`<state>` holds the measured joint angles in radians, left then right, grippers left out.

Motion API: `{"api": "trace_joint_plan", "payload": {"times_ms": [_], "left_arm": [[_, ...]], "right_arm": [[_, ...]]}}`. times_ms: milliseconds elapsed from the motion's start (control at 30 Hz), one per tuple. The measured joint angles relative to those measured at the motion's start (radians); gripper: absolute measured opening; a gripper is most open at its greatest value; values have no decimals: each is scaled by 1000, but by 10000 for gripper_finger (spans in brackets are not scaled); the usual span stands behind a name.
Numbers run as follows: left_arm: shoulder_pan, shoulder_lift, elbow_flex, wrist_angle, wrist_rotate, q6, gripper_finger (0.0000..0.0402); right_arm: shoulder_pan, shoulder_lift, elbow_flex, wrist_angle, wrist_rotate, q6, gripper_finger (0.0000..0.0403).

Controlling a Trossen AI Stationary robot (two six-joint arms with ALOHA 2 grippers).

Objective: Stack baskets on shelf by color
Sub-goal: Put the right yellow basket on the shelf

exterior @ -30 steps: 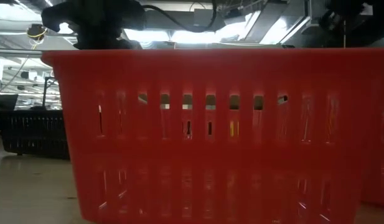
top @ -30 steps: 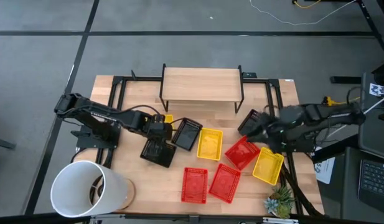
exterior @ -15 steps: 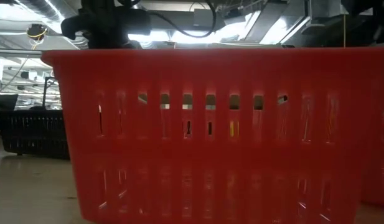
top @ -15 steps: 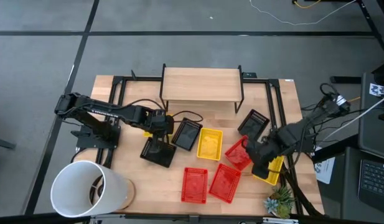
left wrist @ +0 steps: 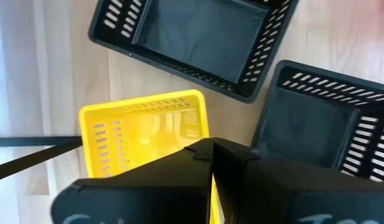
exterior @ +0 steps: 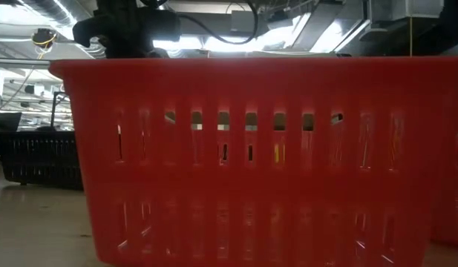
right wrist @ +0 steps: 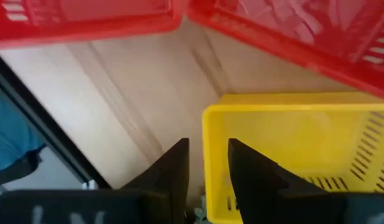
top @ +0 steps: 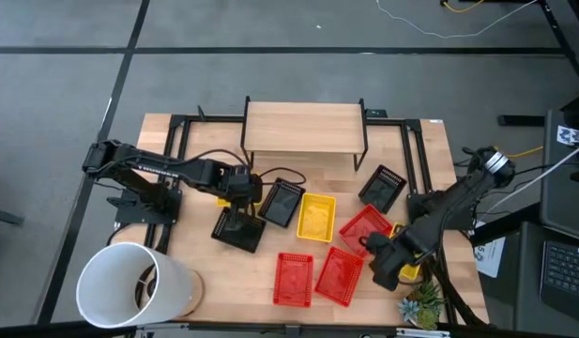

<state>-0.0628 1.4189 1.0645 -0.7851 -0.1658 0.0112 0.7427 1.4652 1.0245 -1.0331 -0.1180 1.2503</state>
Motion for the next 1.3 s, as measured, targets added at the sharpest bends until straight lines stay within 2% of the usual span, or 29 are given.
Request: {"api": "trace_joint_plan", "payload": {"times_ms": [500,600,733,833,1000,1167,1233,1300], "left_arm": [[1,0,0,38,-1,0,0],[1,0,0,38,-1,0,0],[1,0,0,38,-1,0,0],[1,0,0,38,-1,0,0],[1,0,0,38,-1,0,0],[1,0,0,38,27,63,0],[-3,0,0,38,39,108,0],[-3,0,0,33,52,147,0]], "right_arm": [[73,264,0,1,-8,74,109],[73,311,0,2,16,136,83],[73,334,1,6,-40,162,12],[73,332,35,-9,-101,167,5],[73,316,189,-154,-103,171,2],[73,315,412,-428,-5,209,1],[73,314,496,-528,82,215,1],[68,309,557,-540,210,206,1]]}}
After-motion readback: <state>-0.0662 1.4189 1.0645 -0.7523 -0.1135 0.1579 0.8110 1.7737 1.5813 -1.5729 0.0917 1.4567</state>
